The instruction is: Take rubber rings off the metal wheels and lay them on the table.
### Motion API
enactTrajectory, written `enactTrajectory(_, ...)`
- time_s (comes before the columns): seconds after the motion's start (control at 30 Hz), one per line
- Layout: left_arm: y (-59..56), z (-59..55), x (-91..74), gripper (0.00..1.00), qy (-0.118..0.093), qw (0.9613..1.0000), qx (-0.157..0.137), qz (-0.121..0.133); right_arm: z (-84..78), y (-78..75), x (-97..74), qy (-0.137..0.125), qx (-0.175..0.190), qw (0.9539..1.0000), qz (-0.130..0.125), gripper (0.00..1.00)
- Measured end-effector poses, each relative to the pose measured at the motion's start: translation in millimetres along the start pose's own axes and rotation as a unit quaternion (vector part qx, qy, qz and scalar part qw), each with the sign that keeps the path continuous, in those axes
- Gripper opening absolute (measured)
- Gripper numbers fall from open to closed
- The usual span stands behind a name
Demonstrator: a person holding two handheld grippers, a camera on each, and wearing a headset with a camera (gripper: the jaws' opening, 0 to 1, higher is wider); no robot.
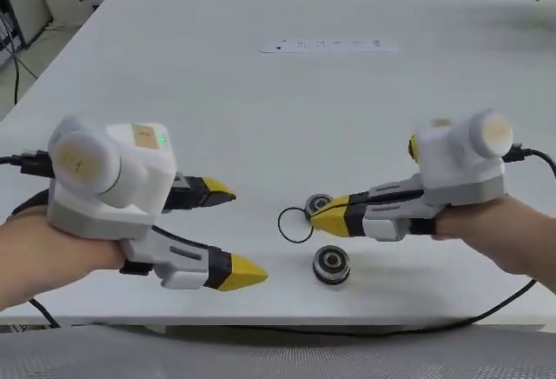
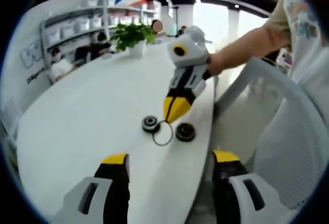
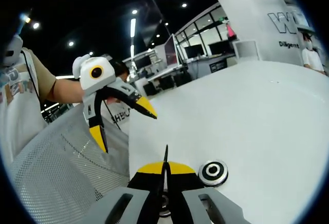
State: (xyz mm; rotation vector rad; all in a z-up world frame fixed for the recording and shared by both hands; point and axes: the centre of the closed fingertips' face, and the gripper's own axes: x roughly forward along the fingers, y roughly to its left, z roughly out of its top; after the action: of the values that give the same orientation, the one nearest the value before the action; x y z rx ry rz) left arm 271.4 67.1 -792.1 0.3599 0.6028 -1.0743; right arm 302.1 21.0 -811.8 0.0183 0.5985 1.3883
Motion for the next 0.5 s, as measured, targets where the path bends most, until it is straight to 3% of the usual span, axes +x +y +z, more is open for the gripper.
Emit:
enactTrajectory(0.2,2.1,-3.5,-3.7,0.66,0.005,1.0000,0.000,0.005,-5.6,2.2,14.6,0.031,-0.021,0.9992,0.014,0.00)
enactTrajectory(0.5,4.6,-7.7,-8.1,0.66,0.007,0.9999,-0.005,0.010,-1.3,-7.4,28.8,0.027,-0.016,0.9995,0.005,0.00)
